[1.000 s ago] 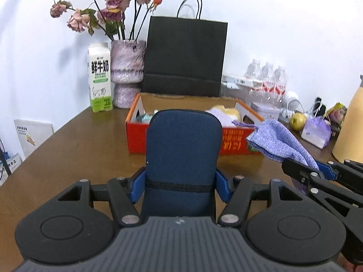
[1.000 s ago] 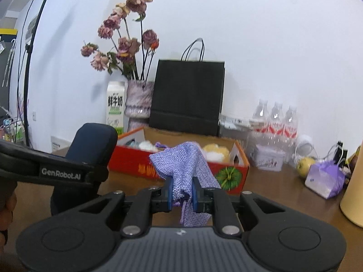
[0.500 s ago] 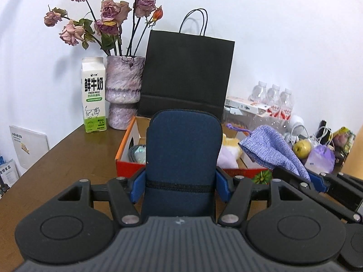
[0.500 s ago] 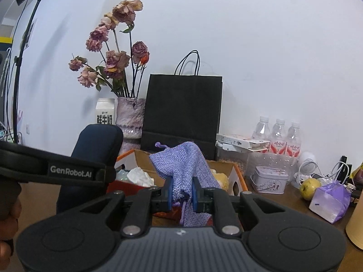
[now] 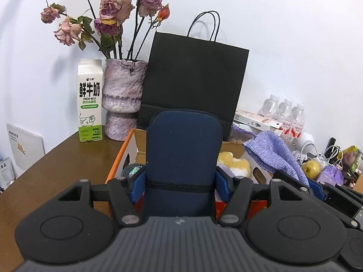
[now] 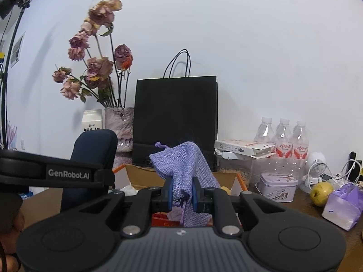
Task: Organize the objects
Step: 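Carry the navy pouch and lilac drawstring pouch toward the red box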
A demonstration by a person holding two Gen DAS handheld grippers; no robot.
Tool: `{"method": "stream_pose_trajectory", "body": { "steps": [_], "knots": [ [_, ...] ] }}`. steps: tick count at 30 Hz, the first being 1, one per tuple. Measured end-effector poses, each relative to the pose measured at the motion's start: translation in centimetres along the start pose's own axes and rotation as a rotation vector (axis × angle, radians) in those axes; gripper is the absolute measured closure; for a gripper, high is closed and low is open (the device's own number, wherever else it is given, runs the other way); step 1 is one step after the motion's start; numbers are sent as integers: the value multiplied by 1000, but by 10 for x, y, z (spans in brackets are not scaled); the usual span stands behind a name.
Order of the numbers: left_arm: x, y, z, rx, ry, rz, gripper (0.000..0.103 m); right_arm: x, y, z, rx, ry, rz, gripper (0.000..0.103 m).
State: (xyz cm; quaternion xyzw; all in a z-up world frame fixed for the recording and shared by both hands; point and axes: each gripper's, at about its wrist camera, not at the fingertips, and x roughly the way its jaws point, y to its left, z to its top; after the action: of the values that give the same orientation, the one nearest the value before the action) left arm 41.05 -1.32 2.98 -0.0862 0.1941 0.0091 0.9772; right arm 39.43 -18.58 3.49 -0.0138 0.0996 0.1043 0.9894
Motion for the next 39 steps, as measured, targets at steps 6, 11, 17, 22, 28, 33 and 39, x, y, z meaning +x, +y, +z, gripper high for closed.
{"method": "stream_pose_trajectory", "body": {
  "steps": [6,11,17,22,28,33,39],
  "knots": [
    [22,-2,11,-3,-6,4,41,27,-9,4,22,4,10,88],
    [41,-5,17,5,-8,5,41,48,-11,6,15,7,15,88],
    [62,-4,24,10,-5,11,41,72,-12,8,-2,12,15,88],
    [78,-1,29,18,-7,21,41,93,-14,8,-7,29,23,88],
    [98,-1,33,40,7,19,41,112,-19,6,0,54,29,88],
    [111,0,35,49,12,22,41,125,-23,6,0,66,32,88],
    [126,3,35,59,31,32,41,143,-24,4,-10,89,35,88]
  ]
}}
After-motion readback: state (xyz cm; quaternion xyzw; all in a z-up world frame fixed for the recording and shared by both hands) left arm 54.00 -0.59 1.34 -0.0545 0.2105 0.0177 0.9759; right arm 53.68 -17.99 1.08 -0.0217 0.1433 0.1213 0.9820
